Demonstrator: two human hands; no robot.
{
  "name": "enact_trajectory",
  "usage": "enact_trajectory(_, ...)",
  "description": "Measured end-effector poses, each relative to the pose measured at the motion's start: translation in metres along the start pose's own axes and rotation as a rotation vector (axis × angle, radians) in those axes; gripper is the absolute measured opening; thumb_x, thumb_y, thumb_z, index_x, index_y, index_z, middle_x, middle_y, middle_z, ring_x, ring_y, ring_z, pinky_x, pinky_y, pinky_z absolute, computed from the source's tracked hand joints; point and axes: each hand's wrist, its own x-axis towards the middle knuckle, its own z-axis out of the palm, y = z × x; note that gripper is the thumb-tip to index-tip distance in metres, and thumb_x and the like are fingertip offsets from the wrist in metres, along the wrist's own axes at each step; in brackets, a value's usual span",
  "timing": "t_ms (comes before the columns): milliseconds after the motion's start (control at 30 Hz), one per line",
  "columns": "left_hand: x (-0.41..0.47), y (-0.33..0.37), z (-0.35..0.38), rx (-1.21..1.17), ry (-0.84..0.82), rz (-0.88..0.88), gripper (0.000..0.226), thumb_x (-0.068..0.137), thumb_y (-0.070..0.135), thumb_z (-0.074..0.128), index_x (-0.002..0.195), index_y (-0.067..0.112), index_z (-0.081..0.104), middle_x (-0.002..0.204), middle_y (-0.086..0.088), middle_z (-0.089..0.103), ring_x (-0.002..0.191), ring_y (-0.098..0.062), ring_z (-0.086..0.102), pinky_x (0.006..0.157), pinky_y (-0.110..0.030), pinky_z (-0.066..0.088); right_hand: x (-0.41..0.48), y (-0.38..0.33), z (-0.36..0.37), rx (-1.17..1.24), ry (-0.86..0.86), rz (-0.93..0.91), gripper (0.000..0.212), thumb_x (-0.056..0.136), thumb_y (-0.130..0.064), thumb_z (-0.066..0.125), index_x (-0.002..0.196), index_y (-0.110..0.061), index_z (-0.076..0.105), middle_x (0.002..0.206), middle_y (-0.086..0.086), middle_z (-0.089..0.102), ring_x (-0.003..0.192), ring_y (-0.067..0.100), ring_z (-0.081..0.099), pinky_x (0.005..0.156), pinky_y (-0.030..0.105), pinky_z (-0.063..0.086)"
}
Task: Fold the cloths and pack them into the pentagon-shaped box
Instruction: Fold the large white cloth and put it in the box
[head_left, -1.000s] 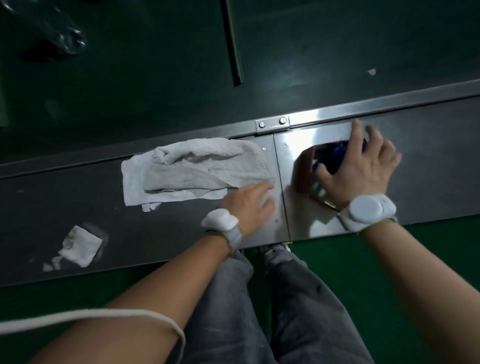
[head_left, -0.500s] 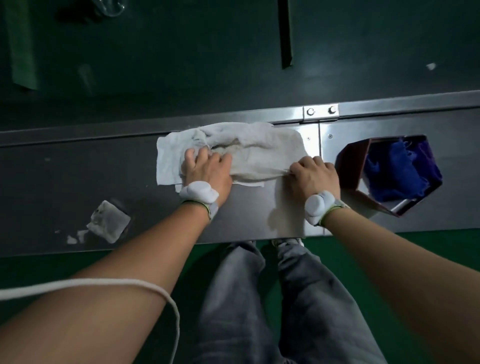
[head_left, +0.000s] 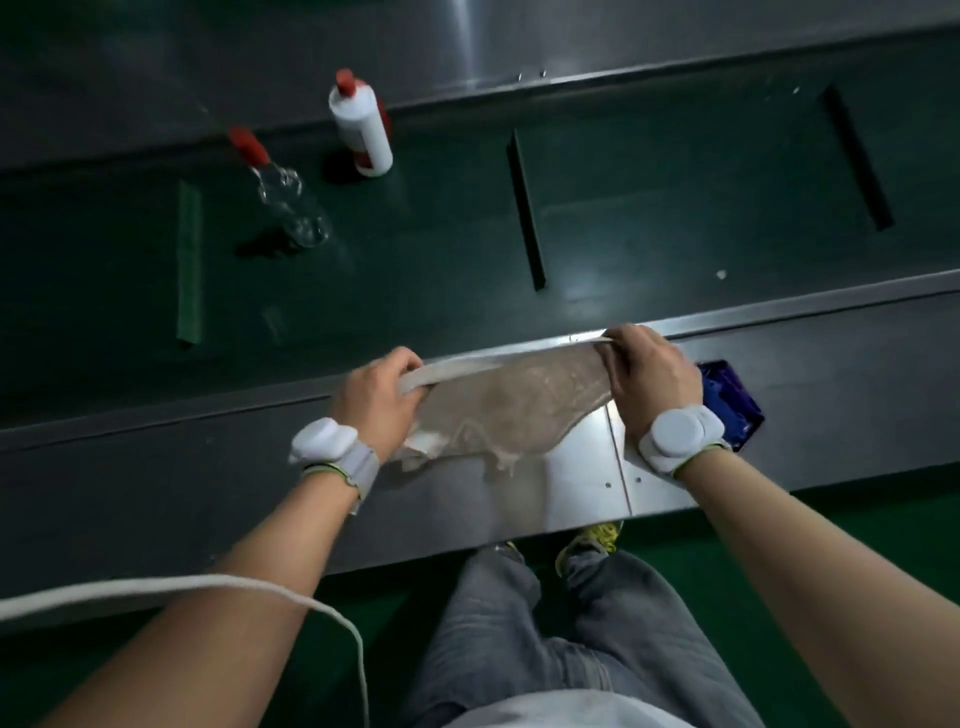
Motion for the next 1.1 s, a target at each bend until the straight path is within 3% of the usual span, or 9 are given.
enact_trajectory(100, 0.028, 0.017, -0.065, -0.054, -0.034, 0.069, 0.034, 0.077, 0.048, 0.069, 0.072, 0.015, 0.061, 0.064, -0.006, 0.062, 0.063, -0.028, 0.057, 0.054, -0.038, 0.043, 0.036, -0.026, -0.049, -0.016, 0.098, -0.048, 0.023, 0.094, -0.037, 0.053, 0.092, -0.018, 0.066, 0.089, 0.008, 0.07, 0.082, 0.033, 0.063, 0.064, 0.038, 0.049)
enact_trajectory(267, 0.068, 0.049, -0.148, -0.136, 0.036, 0.248, 0.007, 0.088, 0.022, 0.062, 0.087, 0.018, 0.067, 0.083, -0.002, 0.067, 0.074, -0.017, 0.06, 0.062, -0.027, 0.043, 0.09, -0.057, -0.118, 0.075, 0.285, -0.068, 0.028, 0.091, -0.037, 0.051, 0.1, -0.017, 0.069, 0.095, 0.009, 0.073, 0.085, 0.032, 0.066, 0.072, 0.044, 0.053)
enact_trajectory(367, 0.084, 0.077, -0.182, -0.187, 0.199, 0.314, 0.013, 0.088, 0.016, 0.059, 0.096, 0.015, 0.07, 0.092, -0.004, 0.069, 0.082, -0.017, 0.061, 0.071, -0.025, 0.045, 0.114, -0.072, -0.154, 0.134, 0.422, -0.091, 0.026, 0.087, -0.026, 0.051, 0.103, -0.017, 0.07, 0.098, 0.008, 0.073, 0.088, 0.028, 0.067, 0.078, 0.039, 0.053)
enact_trajectory(500, 0.088, 0.102, -0.201, -0.3, 0.324, 0.351, 0.014, 0.086, 0.027, 0.063, 0.092, 0.016, 0.069, 0.082, 0.002, 0.065, 0.071, -0.008, 0.057, 0.055, -0.01, 0.044, 0.127, -0.074, -0.181, 0.218, 0.527, -0.105, 0.027, 0.083, -0.018, 0.05, 0.099, -0.017, 0.072, 0.092, 0.005, 0.074, 0.082, 0.019, 0.067, 0.076, 0.027, 0.051)
enact_trajectory(567, 0.082, 0.097, -0.196, -0.303, 0.309, 0.353, 0.012, 0.085, 0.027, 0.065, 0.089, 0.016, 0.069, 0.079, 0.002, 0.065, 0.068, -0.006, 0.056, 0.054, -0.008, 0.043, 0.12, -0.067, -0.177, 0.201, 0.516, -0.093, 0.026, 0.083, -0.017, 0.052, 0.099, -0.015, 0.073, 0.092, 0.007, 0.074, 0.081, 0.02, 0.067, 0.077, 0.027, 0.051)
enact_trajectory(667, 0.067, 0.074, -0.165, -0.269, 0.175, 0.312, 0.008, 0.086, 0.016, 0.064, 0.091, 0.013, 0.07, 0.086, -0.005, 0.068, 0.077, -0.011, 0.058, 0.068, -0.021, 0.045, 0.093, -0.044, -0.153, 0.141, 0.423, -0.074, 0.022, 0.083, -0.017, 0.058, 0.097, -0.012, 0.074, 0.091, 0.01, 0.072, 0.081, 0.023, 0.066, 0.077, 0.027, 0.048)
enact_trajectory(800, 0.032, 0.03, -0.105, -0.213, 0.033, 0.26, 0.014, 0.084, 0.005, 0.066, 0.096, 0.009, 0.071, 0.091, -0.001, 0.066, 0.084, -0.013, 0.058, 0.075, -0.016, 0.038, 0.037, -0.007, -0.104, 0.125, 0.246, 0.015, 0.016, 0.079, -0.016, 0.063, 0.089, -0.014, 0.075, 0.092, 0.007, 0.069, 0.079, 0.019, 0.063, 0.077, 0.021, 0.04)
enact_trajectory(967, -0.024, -0.021, -0.014, -0.158, -0.199, 0.12, 0.014, 0.079, 0.001, 0.068, 0.089, 0.008, 0.075, 0.091, -0.008, 0.071, 0.086, -0.026, 0.064, 0.074, -0.021, 0.04, -0.04, 0.044, -0.022, 0.033, -0.1, 0.113, 0.015, 0.075, -0.007, 0.068, 0.087, -0.01, 0.077, 0.099, 0.009, 0.072, 0.089, 0.029, 0.067, 0.084, 0.034, 0.051)
enact_trajectory(1100, -0.061, -0.047, 0.041, -0.048, -0.412, -0.016, 0.013, 0.083, 0.01, 0.067, 0.092, 0.011, 0.075, 0.099, -0.007, 0.073, 0.096, -0.025, 0.064, 0.082, -0.025, 0.043, -0.082, 0.076, 0.02, -0.13, -0.452, 0.131, 0.02, 0.081, -0.017, 0.066, 0.097, -0.012, 0.075, 0.109, 0.007, 0.07, 0.099, 0.029, 0.065, 0.084, 0.034, 0.051)
